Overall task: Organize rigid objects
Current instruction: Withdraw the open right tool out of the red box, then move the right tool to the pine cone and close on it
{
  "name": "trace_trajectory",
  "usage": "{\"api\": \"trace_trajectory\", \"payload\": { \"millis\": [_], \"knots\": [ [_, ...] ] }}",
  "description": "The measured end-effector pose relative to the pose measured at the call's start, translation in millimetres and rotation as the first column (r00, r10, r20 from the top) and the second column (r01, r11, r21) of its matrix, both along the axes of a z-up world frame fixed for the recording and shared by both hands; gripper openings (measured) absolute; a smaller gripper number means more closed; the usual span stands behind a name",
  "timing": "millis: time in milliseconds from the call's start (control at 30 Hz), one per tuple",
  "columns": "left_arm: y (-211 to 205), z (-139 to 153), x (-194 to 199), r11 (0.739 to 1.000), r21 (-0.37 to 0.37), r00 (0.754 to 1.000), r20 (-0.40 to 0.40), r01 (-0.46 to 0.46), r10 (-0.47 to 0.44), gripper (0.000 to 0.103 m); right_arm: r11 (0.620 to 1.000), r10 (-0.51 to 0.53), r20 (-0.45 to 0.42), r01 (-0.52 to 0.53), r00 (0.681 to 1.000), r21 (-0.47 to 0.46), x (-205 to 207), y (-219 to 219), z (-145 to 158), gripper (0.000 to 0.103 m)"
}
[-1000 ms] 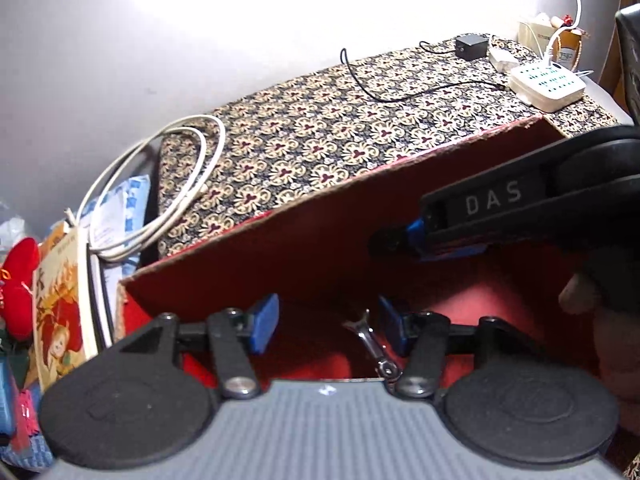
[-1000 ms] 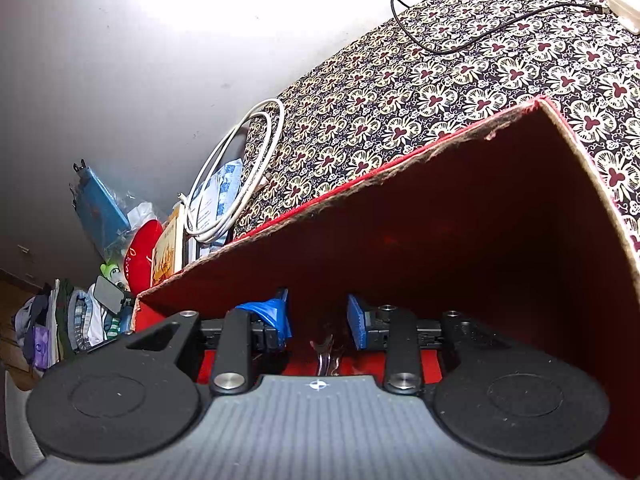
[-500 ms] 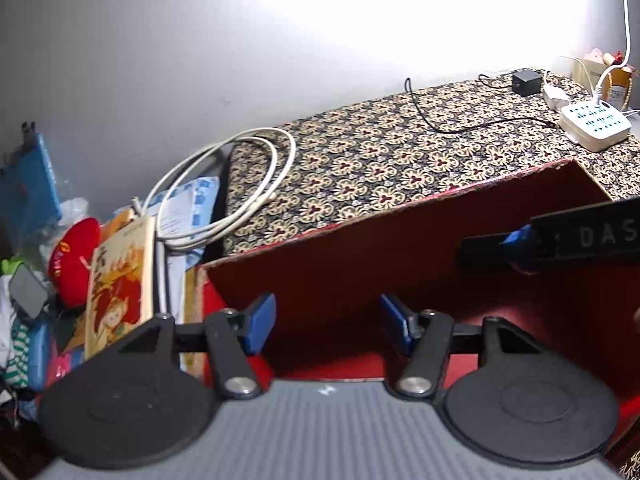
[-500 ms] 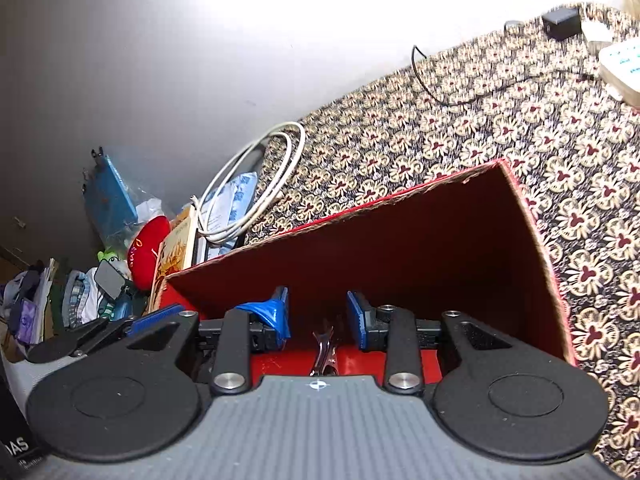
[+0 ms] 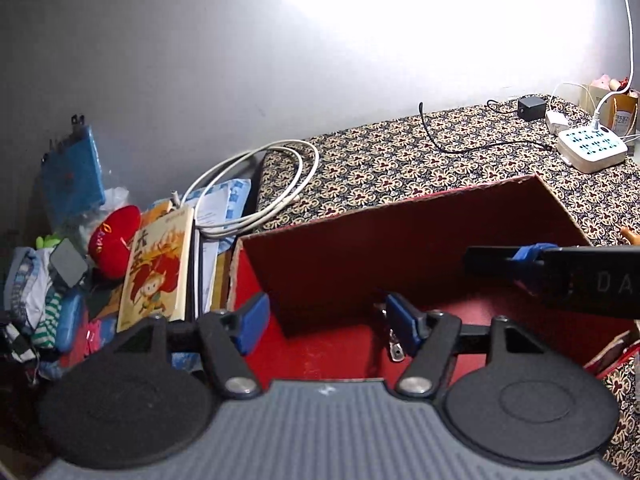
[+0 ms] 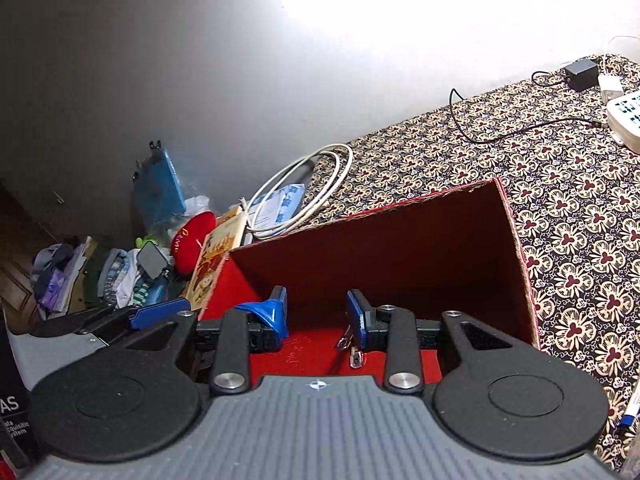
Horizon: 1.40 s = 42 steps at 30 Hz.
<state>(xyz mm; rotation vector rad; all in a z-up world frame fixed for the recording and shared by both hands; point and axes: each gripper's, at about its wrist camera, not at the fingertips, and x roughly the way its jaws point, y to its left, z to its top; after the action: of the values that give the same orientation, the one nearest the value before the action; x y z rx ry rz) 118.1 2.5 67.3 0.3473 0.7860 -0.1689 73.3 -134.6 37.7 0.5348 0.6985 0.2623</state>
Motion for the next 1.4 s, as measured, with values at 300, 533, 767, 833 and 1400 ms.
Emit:
{"api": "trace_trajectory", "payload": {
  "millis": [300, 533, 767, 833, 1400],
  "knots": [
    [-5.9, 8.8, -28.6, 0.999, -0.001, 0.999, -0.007, -0.036, 0.036, 0.072, 0.997, 0.076, 0.015, -0.077, 0.997, 0.023, -22.9, -0.9, 6.1, 0.016],
    [-9.4, 11.1, -46.8, 0.998, 0.013, 0.997, -0.029, -0.068, 0.069, 0.072, 0.992, 0.105, 0.026, -0.107, 0.994, 0.061, -38.3, -6.7, 9.9, 0.016],
    [-12.2, 17.4, -64.6, 0.995, 0.020, 0.995, -0.018, -0.093, 0.094, 0.073, 0.986, 0.145, 0.029, -0.147, 0.989, 0.075, -53.3, -8.2, 10.1, 0.016],
    [-13.6, 17.5, -69.1, 0.995, 0.022, 0.995, -0.020, -0.098, 0.099, 0.074, 0.984, 0.157, 0.022, -0.159, 0.987, 0.077, -56.9, -8.9, 9.9, 0.016],
    [-22.3, 6.0, -96.8, 0.990, 0.032, 0.989, -0.050, -0.140, 0.141, 0.075, 0.970, 0.224, -0.017, -0.221, 0.974, 0.103, -82.5, -19.0, -0.8, 0.017]
  ]
}}
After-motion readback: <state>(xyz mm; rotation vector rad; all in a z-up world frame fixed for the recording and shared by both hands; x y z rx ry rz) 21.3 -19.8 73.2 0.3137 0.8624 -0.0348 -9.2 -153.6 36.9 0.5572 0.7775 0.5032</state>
